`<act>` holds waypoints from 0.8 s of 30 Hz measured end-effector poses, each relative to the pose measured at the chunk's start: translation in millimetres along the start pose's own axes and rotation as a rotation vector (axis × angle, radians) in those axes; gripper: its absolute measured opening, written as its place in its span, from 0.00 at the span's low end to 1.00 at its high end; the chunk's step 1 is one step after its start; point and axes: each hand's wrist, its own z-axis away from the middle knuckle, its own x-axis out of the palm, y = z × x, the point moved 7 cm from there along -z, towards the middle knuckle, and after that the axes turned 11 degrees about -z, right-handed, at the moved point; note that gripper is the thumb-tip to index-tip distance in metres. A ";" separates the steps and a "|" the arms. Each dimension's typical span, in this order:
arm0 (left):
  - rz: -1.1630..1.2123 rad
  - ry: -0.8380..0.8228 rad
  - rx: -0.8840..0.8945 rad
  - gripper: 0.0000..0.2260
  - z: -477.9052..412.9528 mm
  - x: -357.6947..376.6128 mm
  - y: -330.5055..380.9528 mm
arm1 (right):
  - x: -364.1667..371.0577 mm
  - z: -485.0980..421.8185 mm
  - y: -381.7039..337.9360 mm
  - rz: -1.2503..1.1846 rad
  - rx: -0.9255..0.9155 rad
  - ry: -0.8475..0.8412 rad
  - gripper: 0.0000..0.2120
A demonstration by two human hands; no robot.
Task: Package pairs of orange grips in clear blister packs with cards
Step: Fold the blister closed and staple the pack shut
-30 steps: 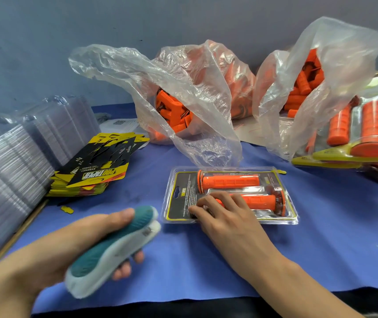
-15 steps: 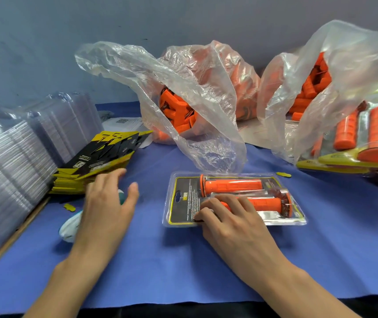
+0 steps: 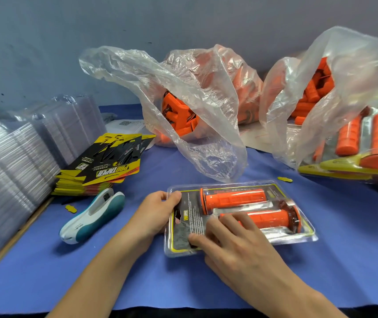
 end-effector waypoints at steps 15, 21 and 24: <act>-0.101 0.110 0.071 0.11 1.4 -5.1 7.1 | -4.2 54.3 185.1 -0.874 1.256 0.185 0.15; -0.116 0.199 0.085 0.13 -0.6 -12.1 10.4 | 7.4 57.9 185.5 -1.179 1.342 0.230 0.07; -0.104 0.217 0.100 0.10 -1.9 -16.8 13.7 | 4.5 55.7 185.6 -1.187 1.330 0.206 0.06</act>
